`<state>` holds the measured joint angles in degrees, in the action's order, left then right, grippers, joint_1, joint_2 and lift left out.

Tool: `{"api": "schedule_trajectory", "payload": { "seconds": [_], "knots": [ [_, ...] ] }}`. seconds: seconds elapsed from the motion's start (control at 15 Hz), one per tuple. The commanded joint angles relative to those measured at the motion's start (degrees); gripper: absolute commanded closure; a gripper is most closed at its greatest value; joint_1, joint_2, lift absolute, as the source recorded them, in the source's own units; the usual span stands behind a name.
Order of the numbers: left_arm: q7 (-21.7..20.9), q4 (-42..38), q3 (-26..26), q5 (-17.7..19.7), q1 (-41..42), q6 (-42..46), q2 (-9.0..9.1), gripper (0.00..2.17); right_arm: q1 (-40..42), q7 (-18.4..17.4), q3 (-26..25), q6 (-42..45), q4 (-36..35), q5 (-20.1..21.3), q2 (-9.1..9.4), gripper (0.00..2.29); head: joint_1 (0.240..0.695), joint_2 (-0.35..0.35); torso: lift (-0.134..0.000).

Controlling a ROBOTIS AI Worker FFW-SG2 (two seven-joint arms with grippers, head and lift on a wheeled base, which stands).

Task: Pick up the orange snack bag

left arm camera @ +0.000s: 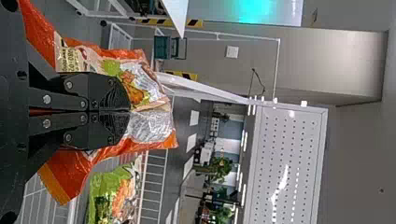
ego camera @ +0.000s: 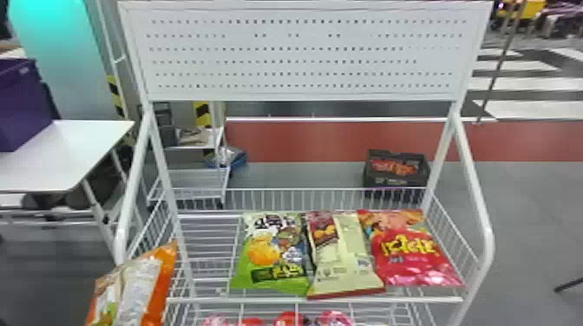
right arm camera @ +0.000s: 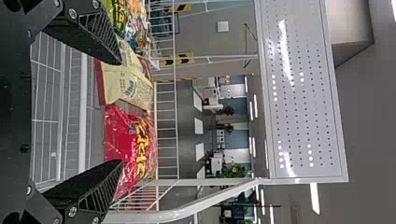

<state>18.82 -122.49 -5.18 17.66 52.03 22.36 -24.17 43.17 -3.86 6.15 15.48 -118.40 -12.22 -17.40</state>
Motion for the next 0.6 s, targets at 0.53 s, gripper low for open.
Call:
{"api": "schedule_trajectory", "payload": {
  "seconds": [0.53],
  "knots": [
    [-0.4, 0.1, 0.0, 0.0, -0.1, 0.4, 0.0, 1.38, 0.2, 0.0, 0.0, 0.0, -0.3, 0.0, 0.0, 0.14, 0.499, 0.0, 0.0]
  ]
}}
